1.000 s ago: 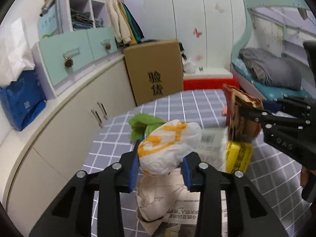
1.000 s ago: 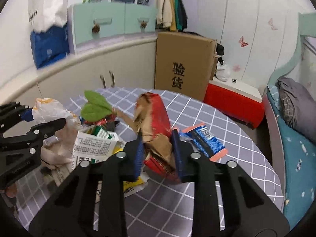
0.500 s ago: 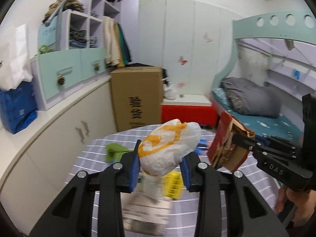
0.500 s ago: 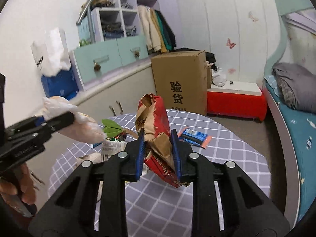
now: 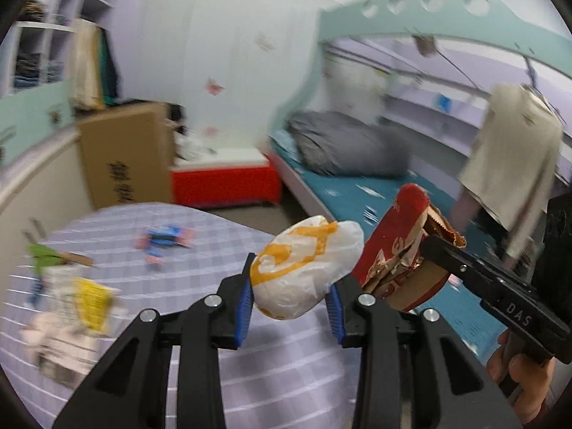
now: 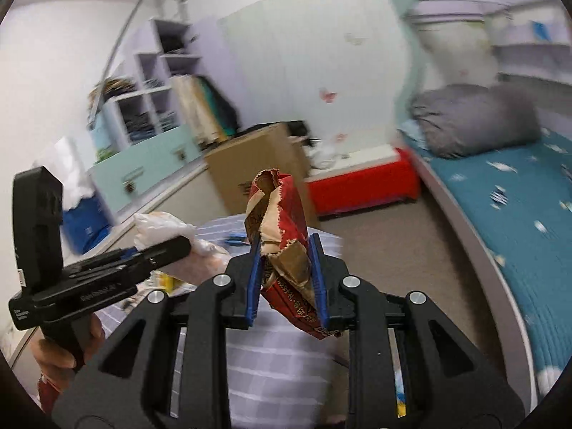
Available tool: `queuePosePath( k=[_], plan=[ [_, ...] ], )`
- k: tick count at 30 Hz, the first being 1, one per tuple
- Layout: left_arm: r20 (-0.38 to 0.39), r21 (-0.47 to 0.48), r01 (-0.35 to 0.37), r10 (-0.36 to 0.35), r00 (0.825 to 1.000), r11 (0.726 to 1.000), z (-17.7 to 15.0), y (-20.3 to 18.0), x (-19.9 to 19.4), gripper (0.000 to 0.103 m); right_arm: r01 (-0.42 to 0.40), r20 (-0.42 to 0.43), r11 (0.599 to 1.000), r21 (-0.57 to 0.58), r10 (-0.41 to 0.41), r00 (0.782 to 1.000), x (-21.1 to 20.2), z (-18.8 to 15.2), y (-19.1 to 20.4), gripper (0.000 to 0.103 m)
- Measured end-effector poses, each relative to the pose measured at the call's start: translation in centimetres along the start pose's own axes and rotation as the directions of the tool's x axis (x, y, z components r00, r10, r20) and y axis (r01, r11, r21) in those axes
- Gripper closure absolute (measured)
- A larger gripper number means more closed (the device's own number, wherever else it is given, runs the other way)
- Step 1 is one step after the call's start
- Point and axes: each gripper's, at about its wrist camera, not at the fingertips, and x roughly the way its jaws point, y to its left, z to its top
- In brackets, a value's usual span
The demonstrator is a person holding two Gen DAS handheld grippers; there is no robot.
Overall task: Collect trash
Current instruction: 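Carry both bags over the blue bin and open both grippers to drop them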
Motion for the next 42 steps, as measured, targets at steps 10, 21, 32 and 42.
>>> queuePosePath(
  k=[10, 21, 32, 42],
  plan=[
    [-0.257, 0.068, 0.183, -0.160, 0.953, 0.981, -6.7, -11.1, 11.9, 0.068, 0.267, -0.115, 0.942, 0.204, -0.247, 0.962, -3.9, -9.2, -13.6, 0.078],
    [-0.469, 0.093, 0.162, -0.100, 0.877, 0.982, -14.7, -14.9, 23.9, 0.068, 0.398, -0.285, 0.840, 0.368, -0.306, 0.909, 2.4, -19.0, -22.8, 0.074],
    [-0.584, 0.085, 0.144, -0.067, 0.809, 0.986, -18.9, -14.6, 29.7, 0.067, 0.446, -0.344, 0.782, 0.435, -0.313, 0.885, 4.1, -22.4, -26.0, 0.041],
    [-0.672, 0.085, 0.171, -0.070, 0.737, 0.982, -22.1, -15.7, 32.2, 0.065, 0.494, -0.352, 0.733, 0.467, -0.358, 0.865, 2.4, -24.3, -27.5, 0.036]
  ],
)
